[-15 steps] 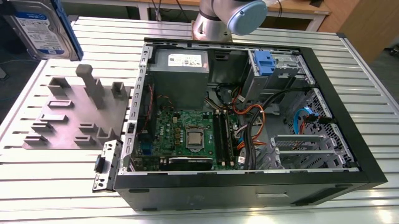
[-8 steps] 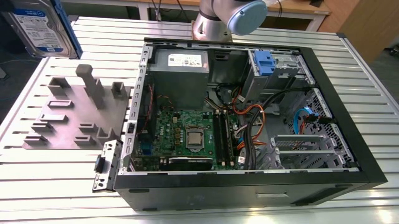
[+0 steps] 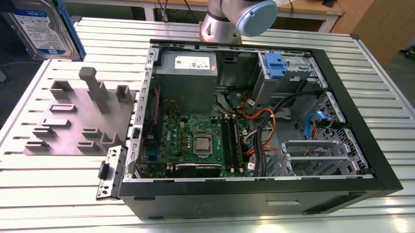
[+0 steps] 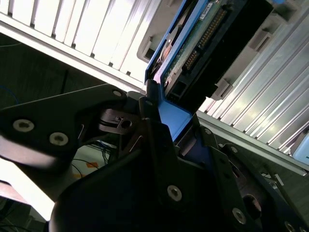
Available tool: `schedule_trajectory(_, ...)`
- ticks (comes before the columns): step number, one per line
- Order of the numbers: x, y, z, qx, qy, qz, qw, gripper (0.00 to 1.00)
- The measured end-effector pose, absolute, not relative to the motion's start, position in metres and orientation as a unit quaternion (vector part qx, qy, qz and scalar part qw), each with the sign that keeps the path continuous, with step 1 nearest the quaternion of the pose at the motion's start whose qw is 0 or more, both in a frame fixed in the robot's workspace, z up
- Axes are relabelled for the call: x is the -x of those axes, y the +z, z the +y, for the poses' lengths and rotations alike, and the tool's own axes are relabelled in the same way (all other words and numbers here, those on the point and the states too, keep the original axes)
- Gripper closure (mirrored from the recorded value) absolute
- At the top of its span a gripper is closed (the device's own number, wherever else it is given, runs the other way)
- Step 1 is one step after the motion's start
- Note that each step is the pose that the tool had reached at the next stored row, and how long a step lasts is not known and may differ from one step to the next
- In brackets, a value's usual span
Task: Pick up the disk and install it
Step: 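Pick up the disk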
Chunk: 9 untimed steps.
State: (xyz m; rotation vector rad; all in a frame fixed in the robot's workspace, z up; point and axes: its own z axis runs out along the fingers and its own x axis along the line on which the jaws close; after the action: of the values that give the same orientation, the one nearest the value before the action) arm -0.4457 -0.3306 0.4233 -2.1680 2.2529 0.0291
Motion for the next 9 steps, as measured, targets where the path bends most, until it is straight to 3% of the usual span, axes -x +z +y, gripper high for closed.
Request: schedule_trajectory(9, 0.4457, 0.4264, -0.3305, 0.693, 0.009, 0.721, 0.007, 0.63)
